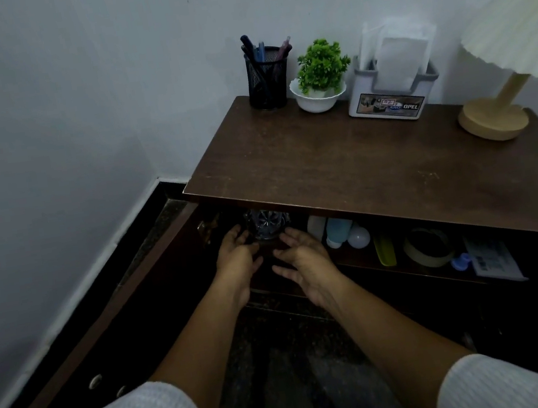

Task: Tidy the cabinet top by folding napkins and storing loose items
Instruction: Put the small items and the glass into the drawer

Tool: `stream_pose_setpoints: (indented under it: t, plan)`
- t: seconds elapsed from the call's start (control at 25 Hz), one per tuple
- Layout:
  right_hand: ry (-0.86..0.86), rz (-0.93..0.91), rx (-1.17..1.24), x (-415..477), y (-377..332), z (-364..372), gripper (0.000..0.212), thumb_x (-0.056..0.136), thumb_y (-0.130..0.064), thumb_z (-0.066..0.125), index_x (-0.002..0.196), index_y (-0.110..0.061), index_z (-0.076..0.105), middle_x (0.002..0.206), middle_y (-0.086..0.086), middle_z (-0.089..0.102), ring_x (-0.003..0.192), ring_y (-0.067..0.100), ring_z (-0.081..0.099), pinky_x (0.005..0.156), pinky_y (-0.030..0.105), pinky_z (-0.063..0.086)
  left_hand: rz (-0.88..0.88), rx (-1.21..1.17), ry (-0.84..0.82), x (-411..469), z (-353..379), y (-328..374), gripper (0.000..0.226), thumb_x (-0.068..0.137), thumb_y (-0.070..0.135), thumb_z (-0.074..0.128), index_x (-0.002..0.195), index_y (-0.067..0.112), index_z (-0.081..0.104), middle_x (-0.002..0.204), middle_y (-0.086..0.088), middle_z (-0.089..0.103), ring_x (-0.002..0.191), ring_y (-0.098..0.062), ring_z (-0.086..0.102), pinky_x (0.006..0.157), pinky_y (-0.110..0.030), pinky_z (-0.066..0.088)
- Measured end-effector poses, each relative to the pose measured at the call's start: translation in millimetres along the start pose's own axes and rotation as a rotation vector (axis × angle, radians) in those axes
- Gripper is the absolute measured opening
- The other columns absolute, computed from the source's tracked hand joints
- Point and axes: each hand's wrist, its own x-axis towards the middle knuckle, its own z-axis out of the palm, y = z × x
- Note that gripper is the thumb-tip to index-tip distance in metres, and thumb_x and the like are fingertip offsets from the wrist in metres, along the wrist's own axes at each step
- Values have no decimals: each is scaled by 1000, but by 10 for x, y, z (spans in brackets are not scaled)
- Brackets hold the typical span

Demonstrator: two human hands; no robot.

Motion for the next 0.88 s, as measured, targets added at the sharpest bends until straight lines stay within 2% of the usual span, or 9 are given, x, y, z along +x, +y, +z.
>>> stream_pose_setpoints:
  t: [0.16,0.28,0.4,0.6,0.72,0.8,0.88]
  plan:
    - [-21,13,-60,-26,-16,-8,65,94,7,57,153,-16,39,154,2,45,134,22,50,101,42,53,-5,83,16,-41,-8,42,63,97,-7,44,154,17,34,152,-6,47,136,-24,48,111,-44,42]
    - [-42,23,-137,-175,-1,19,63,94,4,58,152,-17,41,153,3,47,129,21,53,96,40,54,6,204,27,-242,-44,145,53,98,-3,46,148,14,43,141,-8,55,128,-23,52,108,-41,45]
    - [-76,19,-216,-434,-58,128,57,94,3,58,146,-16,48,147,4,53,124,20,57,95,41,56,44,410,-12,-549,-137,358,38,98,7,52,134,16,58,122,-7,64,111,-20,58,97,-38,50]
    - [-169,22,-290,-991,-272,421,35,96,-2,56,127,-18,57,133,6,62,115,25,64,91,42,59,281,696,-58,-1182,-648,871,18,96,21,59,109,27,70,100,2,73,91,-17,68,76,-31,52]
    - [-266,29,-349,-1312,-238,578,34,98,-7,58,131,-16,57,127,6,66,112,24,67,90,41,60,380,764,47,-1528,-1261,1020,10,90,25,63,93,30,71,90,4,76,81,-16,69,74,-31,52]
    - [-327,41,-409,-1489,-116,702,38,98,-10,59,136,-14,56,128,6,66,112,23,68,89,40,60,365,774,158,-1703,-1671,1025,11,84,32,64,88,28,73,87,3,76,84,-19,71,82,-36,55]
    - [-387,48,-465,-1625,23,827,40,98,-11,60,138,-14,55,129,5,66,113,22,68,90,40,60,316,798,244,-1804,-1928,1006,10,88,28,64,88,24,73,91,-1,76,89,-24,71,87,-39,55]
